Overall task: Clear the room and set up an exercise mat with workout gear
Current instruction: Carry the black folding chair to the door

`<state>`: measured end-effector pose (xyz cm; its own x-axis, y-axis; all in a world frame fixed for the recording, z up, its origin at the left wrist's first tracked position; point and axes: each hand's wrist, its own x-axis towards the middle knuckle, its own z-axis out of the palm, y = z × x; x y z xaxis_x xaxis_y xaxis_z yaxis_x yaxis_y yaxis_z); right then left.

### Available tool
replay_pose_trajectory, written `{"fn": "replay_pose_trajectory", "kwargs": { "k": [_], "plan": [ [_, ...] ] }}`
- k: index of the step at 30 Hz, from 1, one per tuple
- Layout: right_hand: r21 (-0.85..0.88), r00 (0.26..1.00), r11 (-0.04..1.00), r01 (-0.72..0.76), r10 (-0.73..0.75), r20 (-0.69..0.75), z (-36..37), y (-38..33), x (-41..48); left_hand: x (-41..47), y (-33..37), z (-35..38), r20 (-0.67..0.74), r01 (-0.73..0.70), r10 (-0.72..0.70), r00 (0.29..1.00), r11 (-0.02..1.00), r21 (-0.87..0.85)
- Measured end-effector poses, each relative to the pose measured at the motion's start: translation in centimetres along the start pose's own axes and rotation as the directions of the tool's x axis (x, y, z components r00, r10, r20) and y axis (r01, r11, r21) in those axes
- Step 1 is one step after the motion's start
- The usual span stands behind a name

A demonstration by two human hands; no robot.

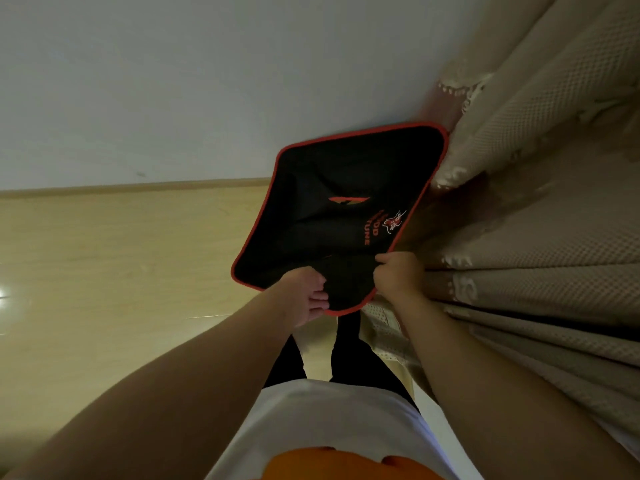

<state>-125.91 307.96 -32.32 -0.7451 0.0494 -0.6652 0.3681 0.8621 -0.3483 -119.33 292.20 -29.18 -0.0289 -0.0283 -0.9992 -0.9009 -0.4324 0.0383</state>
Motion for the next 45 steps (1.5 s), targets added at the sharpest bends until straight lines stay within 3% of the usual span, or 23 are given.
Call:
{"fn": "replay_pose_trajectory", "kwargs": {
  "k": [5,13,18,22,24,27,30,33,38,41,45],
  "plan": [
    [-0.055,0.996,0.995,0.085,-0.084,0.019,3.8,-5.0,-3.5,-0.6,0.8,-4.9,-0.103,0.113,-0.138,0.985,0.969,-0.22],
    [-0.058,0.944,0.957,0.284,-0.268,0.194,10.1,-13.0,-8.2,-0.4,0.8,-12.4,-0.184,0.059,-0.154,0.971,0.897,-0.438],
    [-0.058,0.918,0.943,0.328,-0.304,0.256,11.8,-16.1,-8.6,0.8,-0.2,-16.5,-0.1,0.042,-0.144,0.984,0.748,-0.662],
    [-0.086,0.909,0.939,0.332,-0.294,0.295,12.6,-17.7,-8.6,0.5,-0.3,-17.2,-0.046,0.0,-0.044,0.998,0.715,-0.699],
    [-0.038,0.925,0.956,0.292,-0.272,0.265,12.7,-18.0,-8.4,0.5,0.2,-16.9,-0.023,0.012,-0.044,0.999,0.669,-0.743],
    [0.155,0.986,0.986,0.056,-0.079,0.148,11.3,-18.5,-7.0,0.6,1.1,-16.5,-0.01,0.035,-0.072,0.997,0.607,-0.794],
    [0.385,0.99,0.915,-0.118,0.136,-0.02,8.7,-18.9,-3.2,0.1,2.0,-16.2,-0.01,0.049,-0.107,0.994,0.532,-0.845],
    [0.532,0.951,0.819,-0.213,0.299,-0.079,4.6,-19.4,1.8,0.0,3.2,-15.5,-0.016,0.074,-0.204,0.979,0.426,-0.902],
    [0.558,0.917,0.763,-0.327,0.398,-0.008,-0.5,-20.1,10.7,0.2,4.5,-14.0,-0.08,0.003,-0.293,0.953,0.273,-0.962],
    [0.573,0.933,0.757,-0.314,0.358,0.039,-2.3,-20.5,14.9,0.9,4.7,-13.0,-0.167,-0.075,-0.34,0.925,0.267,-0.961],
    [0.416,0.923,0.826,-0.38,0.314,0.22,-4.3,-20.6,17.2,1.2,4.4,-11.5,-0.186,-0.115,-0.31,0.932,0.234,-0.965]
  ]
}}
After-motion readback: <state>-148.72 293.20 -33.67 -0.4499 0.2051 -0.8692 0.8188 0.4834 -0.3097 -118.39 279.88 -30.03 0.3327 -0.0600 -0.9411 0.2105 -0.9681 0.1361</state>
